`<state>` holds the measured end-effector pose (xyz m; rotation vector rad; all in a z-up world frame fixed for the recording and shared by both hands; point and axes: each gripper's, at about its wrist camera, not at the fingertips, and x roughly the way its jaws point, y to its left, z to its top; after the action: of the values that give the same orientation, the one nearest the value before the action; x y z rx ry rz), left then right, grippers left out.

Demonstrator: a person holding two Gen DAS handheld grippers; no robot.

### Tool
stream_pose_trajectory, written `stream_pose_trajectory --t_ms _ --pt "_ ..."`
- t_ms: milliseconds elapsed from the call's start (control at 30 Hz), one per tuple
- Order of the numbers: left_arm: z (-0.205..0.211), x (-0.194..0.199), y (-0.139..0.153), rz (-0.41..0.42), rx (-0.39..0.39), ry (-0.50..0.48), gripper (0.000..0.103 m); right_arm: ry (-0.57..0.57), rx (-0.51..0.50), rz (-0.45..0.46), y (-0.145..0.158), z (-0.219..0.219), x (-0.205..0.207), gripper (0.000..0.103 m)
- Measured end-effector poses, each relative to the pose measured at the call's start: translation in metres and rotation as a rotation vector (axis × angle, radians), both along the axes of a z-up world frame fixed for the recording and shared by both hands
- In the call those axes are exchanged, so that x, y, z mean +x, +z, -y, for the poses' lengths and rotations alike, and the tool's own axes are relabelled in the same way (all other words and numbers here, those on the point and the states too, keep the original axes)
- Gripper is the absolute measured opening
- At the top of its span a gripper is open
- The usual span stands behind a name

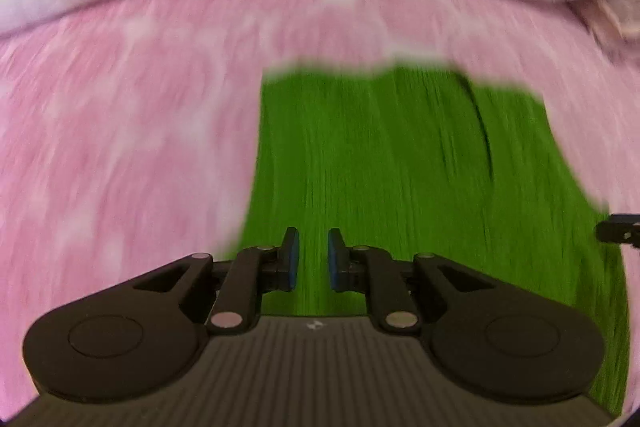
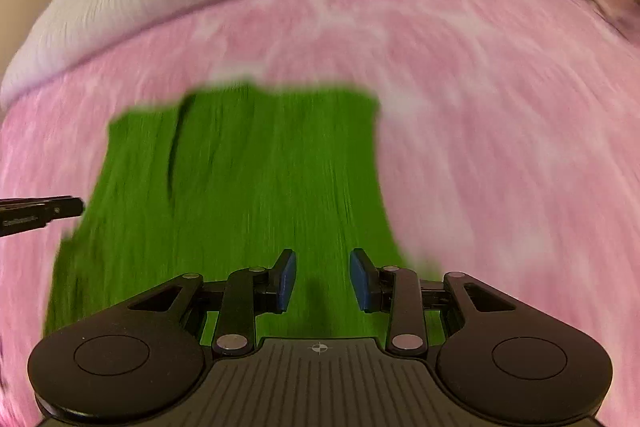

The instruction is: Fold clothes

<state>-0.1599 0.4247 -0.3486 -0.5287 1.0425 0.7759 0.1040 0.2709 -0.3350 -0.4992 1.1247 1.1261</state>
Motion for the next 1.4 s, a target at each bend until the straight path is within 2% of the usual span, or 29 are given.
stream_pose_trajectory --t_ms 100,167,267,367,433,500,567,600,667,767,833,900,1000,1200,1400 --pt "0.059 -0.043 -0.007 -0.056 -0.026 0.049 0.012 -0.042 -0.033 0.06 0.0 0.07 -0.034 0.034" --pt "0.09 -0.068 -0.015 -0.106 -0.072 0.106 0.012 -0.072 -0.067 0.096 -0.005 0.11 -0.055 0.034" --pt "0.136 -0.099 -0.017 -0.133 -0.061 0.147 0.013 -0.08 -0.136 0.081 -0.018 0.155 -0.08 0.034" --pt "0.17 -0.116 -0.016 -0.186 -0.059 0.155 0.013 -0.047 -0.163 0.064 -0.023 0.191 -0.101 0.034" --pt "0.187 -0.122 -0.01 -0.244 -0.098 0.162 0.013 -0.001 -0.205 0.07 -0.02 0.208 -0.112 0.034" --pt "0.202 -0.127 -0.001 -0.287 -0.138 0.169 0.013 0.03 -0.332 0.058 -0.023 0.219 -0.117 0.034" --pt "0.211 -0.124 0.023 -0.287 -0.146 0.169 0.013 -0.01 -0.393 0.012 -0.015 0.23 -0.112 0.034" --pt "0.214 -0.12 0.043 -0.263 -0.123 0.17 0.014 -0.023 -0.388 0.018 -0.003 0.231 -0.111 0.034" --pt "0.219 -0.112 0.082 -0.214 -0.077 0.172 0.016 -0.02 -0.321 0.093 0.037 0.225 -0.113 0.034" --pt "0.224 -0.101 0.15 -0.121 0.012 0.186 0.033 -0.036 -0.217 0.096 0.1 0.208 -0.114 0.036" --pt "0.224 -0.093 0.19 -0.074 0.078 0.176 0.035 -0.051 -0.143 0.067 0.145 0.198 -0.116 0.04" --pt "0.227 -0.089 0.22 -0.044 0.124 0.167 0.038 -0.044 -0.086 0.101 0.183 0.194 -0.126 0.05" --pt "0.234 -0.085 0.258 -0.007 0.177 0.155 0.042 -0.035 -0.005 0.146 0.23 0.193 -0.145 0.057" --pt "0.253 -0.09 0.289 0.023 0.189 0.086 0.042 -0.052 0.031 0.147 0.255 0.21 -0.178 0.058" --pt "0.271 -0.126 0.296 0.017 0.204 0.024 0.042 -0.113 0.012 0.132 0.263 0.229 -0.215 0.058"
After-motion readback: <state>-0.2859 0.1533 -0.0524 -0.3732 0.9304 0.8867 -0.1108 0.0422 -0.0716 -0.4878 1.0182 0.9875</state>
